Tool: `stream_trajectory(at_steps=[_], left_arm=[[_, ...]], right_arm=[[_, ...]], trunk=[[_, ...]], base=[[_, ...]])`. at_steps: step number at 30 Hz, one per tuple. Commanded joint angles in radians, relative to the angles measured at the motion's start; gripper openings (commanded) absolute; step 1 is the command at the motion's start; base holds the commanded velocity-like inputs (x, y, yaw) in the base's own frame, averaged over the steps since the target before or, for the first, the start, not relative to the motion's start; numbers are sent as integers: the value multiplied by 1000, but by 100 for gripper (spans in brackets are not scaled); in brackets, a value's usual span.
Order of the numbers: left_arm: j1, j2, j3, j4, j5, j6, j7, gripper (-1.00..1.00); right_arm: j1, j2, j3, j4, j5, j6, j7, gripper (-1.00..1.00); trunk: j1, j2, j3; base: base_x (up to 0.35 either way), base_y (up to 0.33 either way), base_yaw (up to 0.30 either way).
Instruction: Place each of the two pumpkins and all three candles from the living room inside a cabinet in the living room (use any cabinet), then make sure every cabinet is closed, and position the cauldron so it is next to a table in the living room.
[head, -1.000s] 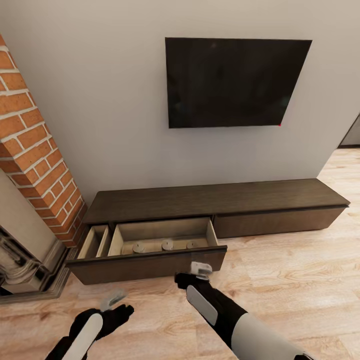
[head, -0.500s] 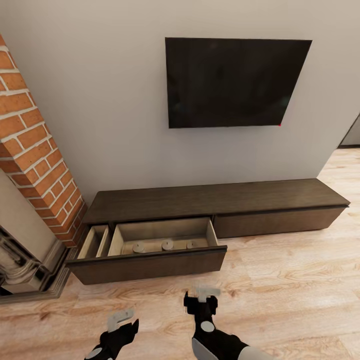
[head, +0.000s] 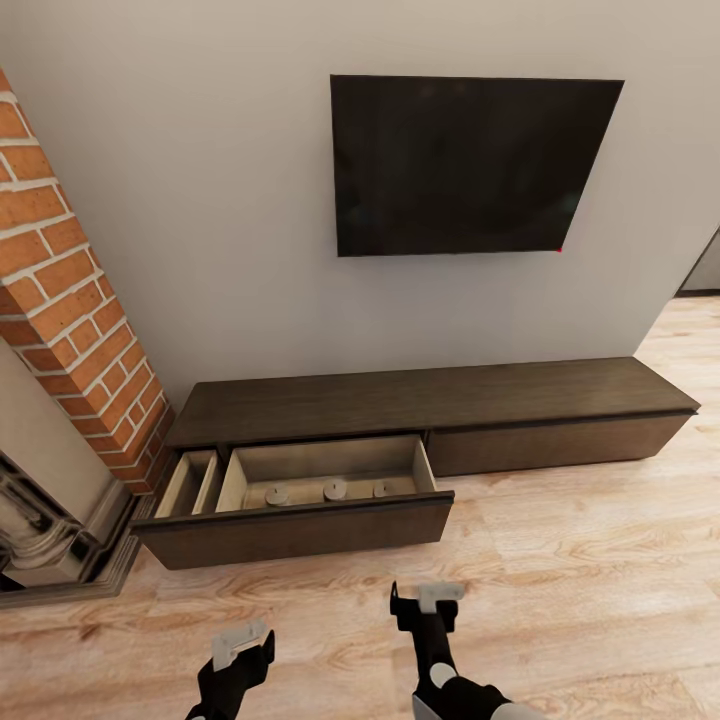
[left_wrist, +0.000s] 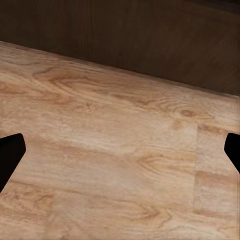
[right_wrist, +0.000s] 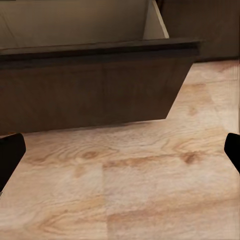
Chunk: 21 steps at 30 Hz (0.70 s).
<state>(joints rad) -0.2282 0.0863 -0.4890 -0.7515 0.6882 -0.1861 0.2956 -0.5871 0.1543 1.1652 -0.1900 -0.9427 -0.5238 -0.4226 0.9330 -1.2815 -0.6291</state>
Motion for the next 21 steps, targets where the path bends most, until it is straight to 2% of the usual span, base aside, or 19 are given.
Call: stream_trajectory(at_steps=[1, 10, 13, 17, 21], left_arm=[[-1, 2, -8, 0, 11, -7, 6, 100], [-1, 1, -15, 0, 11, 0, 0, 100], [-1, 3, -35, -3, 11, 10, 0, 100], [-2, 5, -87, -8, 10, 46, 5, 100], [-2, 4, -98, -9, 8, 60, 8, 100]], right_arm=[[-1, 1, 12, 10, -4, -23, -3, 100], [0, 3, 41, 34, 37, -56, 22, 100], [0, 2, 55, 36, 59, -52, 40, 100], [0, 0, 71, 68, 70, -45, 50, 100], [1, -2, 75, 81, 71, -45, 59, 100]], trunk=[[0, -1, -1], [0, -1, -1], [0, -1, -1], [0, -1, -1], [0, -1, -1]], base=[[0, 0, 0], [0, 0, 0], [0, 0, 0], [0, 0, 0], [0, 0, 0]])
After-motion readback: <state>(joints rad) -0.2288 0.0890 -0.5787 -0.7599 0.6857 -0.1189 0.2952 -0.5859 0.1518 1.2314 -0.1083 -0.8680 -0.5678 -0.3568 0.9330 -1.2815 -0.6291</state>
